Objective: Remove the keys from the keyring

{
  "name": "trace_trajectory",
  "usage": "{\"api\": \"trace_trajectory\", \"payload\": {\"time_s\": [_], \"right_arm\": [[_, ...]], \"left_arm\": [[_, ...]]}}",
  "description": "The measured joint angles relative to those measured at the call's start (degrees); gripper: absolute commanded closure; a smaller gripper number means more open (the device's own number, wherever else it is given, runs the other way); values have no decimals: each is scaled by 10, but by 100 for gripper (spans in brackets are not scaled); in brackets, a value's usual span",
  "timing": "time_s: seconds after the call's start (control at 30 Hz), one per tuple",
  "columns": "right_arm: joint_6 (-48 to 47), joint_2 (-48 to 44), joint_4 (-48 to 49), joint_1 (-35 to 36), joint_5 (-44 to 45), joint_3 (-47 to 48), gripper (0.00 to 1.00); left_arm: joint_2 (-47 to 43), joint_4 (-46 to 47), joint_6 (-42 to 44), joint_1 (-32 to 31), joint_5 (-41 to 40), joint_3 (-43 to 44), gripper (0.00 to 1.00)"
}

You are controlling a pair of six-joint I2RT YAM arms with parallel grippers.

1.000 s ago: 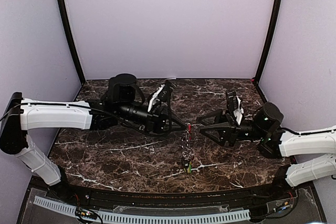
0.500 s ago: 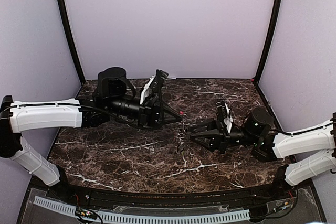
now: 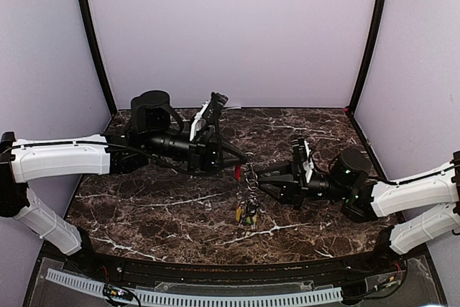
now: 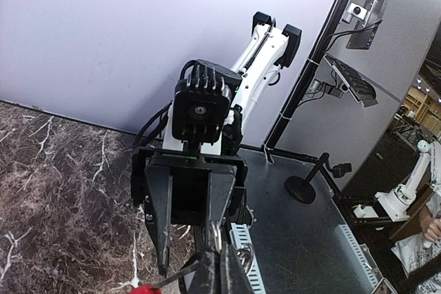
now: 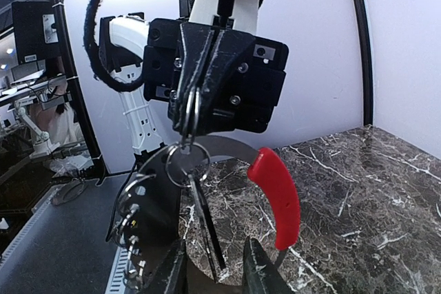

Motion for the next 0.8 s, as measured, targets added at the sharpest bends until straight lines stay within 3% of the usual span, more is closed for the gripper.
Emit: {"api": "trace_trajectory", "payload": {"time_s": [0.5, 0.8], "right_arm": [[-30, 35, -5, 16, 11, 31, 76], [-27, 50, -2, 19, 22, 38, 94]], "left_arm": [[0, 0, -4, 3, 0, 0, 100], [0, -1, -6, 5, 0, 0, 100]]}}
